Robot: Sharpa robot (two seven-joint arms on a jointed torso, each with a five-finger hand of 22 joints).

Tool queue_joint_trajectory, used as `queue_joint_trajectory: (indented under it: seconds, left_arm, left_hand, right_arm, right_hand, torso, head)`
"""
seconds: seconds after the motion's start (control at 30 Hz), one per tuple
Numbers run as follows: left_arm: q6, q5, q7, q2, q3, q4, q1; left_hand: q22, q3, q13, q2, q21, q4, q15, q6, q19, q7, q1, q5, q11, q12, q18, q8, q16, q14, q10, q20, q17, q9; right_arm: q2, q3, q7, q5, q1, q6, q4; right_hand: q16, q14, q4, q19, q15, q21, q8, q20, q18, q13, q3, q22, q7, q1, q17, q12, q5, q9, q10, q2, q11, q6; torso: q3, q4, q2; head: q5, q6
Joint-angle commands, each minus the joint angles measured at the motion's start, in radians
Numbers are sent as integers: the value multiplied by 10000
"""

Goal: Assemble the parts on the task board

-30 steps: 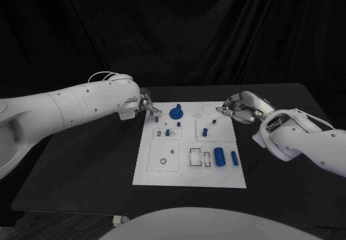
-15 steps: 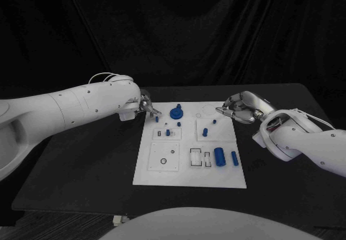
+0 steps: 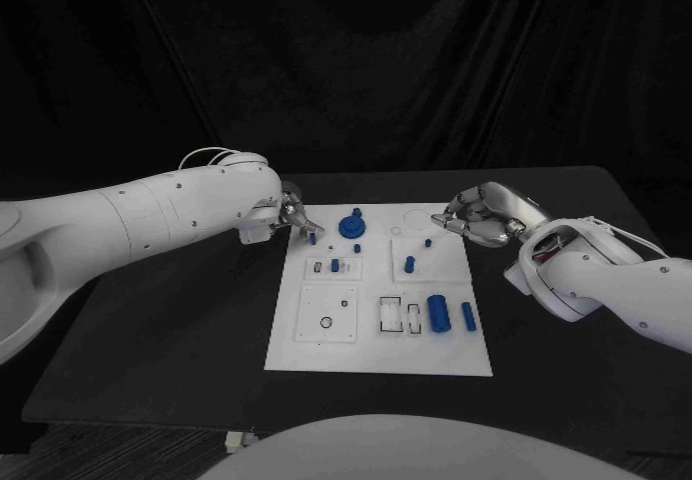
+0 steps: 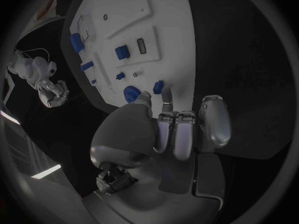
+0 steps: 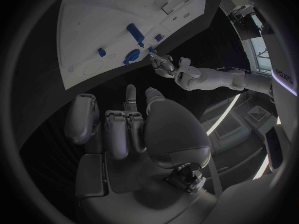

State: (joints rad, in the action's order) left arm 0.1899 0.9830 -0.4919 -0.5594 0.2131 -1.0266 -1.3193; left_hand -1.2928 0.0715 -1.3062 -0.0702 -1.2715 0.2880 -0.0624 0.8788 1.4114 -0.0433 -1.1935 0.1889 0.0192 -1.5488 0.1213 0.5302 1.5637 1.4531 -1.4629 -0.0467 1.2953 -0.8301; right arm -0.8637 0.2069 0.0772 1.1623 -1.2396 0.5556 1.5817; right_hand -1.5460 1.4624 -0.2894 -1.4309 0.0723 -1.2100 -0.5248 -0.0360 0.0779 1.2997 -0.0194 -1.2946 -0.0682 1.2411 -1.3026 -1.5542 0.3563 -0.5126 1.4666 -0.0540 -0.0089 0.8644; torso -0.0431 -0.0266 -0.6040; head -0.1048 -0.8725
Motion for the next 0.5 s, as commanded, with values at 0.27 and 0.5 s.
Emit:
queue_joint_trajectory:
  seconds: [0.27, 0.5]
  left_arm:
    - [219, -61, 10, 55, -9, 49, 47]
    - [239, -61, 16, 96, -9, 66, 70]
  left_hand:
    - [-1427, 414, -2286, -30, 200, -16, -15, 20, -113, -95, 17, -110, -34, -1, -446, -178, 71, 1177, -815, -2, 2755, 127]
    - [-1459, 400, -2268, -63, 241, -106, 2, 19, -153, -95, -207, 258, -43, 13, -438, -210, 71, 1177, -792, -28, 2755, 145]
  right_arm:
    - [7, -8, 170, 59, 22, -59, -4]
    - [19, -8, 177, 59, 22, -73, -26]
  right_hand:
    - [-248, 1083, 63, -43, -16, 63, -39, -42, 13, 2711, -19, -1717, 60, 248, -2682, -166, 212, -59, 1042, 45, -9, -75]
    - [-248, 1083, 63, -43, -16, 63, -39, -42, 13, 2711, -19, -1717, 60, 248, -2682, -166, 212, -59, 1042, 45, -9, -75]
  torso:
    - [-1, 0, -2]
    - [-1, -2, 0]
  head:
    - [20, -2]
    - [3, -2]
